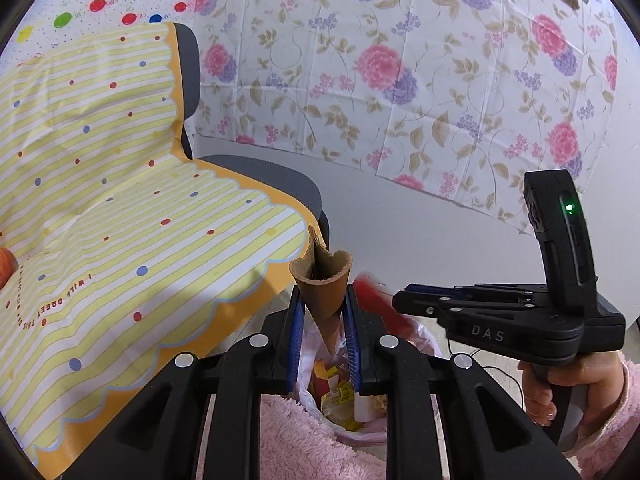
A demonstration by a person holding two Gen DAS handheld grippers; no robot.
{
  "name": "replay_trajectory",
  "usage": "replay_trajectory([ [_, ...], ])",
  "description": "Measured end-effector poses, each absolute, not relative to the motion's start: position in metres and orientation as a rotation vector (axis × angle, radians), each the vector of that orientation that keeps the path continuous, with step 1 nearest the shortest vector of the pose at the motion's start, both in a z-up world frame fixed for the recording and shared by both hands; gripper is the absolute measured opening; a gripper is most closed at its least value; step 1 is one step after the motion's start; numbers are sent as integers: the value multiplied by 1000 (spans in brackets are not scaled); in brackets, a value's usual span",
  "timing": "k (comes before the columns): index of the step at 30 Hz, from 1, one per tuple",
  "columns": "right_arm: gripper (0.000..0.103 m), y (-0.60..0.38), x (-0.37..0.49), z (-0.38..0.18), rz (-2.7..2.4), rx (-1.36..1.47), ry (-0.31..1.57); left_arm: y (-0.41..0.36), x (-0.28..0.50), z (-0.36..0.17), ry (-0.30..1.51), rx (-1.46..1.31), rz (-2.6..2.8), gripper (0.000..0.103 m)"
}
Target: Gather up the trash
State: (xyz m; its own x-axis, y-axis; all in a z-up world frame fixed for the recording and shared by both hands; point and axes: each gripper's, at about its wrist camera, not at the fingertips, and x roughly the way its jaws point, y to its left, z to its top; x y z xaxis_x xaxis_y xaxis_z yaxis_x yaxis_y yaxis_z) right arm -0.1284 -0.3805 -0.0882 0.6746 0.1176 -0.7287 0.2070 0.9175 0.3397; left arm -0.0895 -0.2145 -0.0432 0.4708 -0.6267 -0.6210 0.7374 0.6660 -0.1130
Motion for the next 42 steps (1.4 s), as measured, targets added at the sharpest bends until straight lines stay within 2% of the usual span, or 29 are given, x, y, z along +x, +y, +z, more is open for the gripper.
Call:
replay_trajectory([
  [1,35,-383,-129,-90,-61,422,837,-217,-89,-45,687,184,-846,20],
  [2,37,-385,-130,-91,-63,426,835,-219,-89,-46,691,187,-849,20],
  [14,37,-408,-160,-60,-158,413,720,-263,-92,-65,734,230,-952,21],
  [16,37,-411,-164,-53,-170,404,696,-272,-93,-65,730,244,-977,26],
  [17,38,-413,-165,-51,-172,403,690,-277,-93,-66,734,258,-982,32],
  [18,41,-415,-167,-48,-177,402,680,-278,-93,-66,736,264,-979,58],
  [19,43,-416,-167,-47,-177,403,675,-277,-93,-66,734,262,-971,72],
  [20,44,-417,-169,-45,-180,404,669,-275,-93,-65,732,254,-964,75],
  [23,49,-418,-171,-42,-185,404,661,-268,-90,-65,749,253,-944,76],
  [24,51,-418,-171,-42,-183,404,663,-264,-89,-65,752,257,-925,78],
  [25,54,-418,-170,-41,-181,404,664,-258,-90,-63,749,258,-909,86],
  [26,56,-416,-170,-41,-178,404,664,-252,-91,-61,741,258,-893,87],
  [29,70,-410,-169,-37,-173,400,661,-238,-93,-56,734,270,-850,88],
  [31,85,-405,-168,-33,-163,397,656,-228,-94,-51,735,272,-824,88],
  [34,97,-394,-169,-23,-147,379,641,-212,-94,-41,734,263,-759,92],
  [42,97,-362,-170,14,-94,287,603,-165,-94,-10,723,209,-611,96],
])
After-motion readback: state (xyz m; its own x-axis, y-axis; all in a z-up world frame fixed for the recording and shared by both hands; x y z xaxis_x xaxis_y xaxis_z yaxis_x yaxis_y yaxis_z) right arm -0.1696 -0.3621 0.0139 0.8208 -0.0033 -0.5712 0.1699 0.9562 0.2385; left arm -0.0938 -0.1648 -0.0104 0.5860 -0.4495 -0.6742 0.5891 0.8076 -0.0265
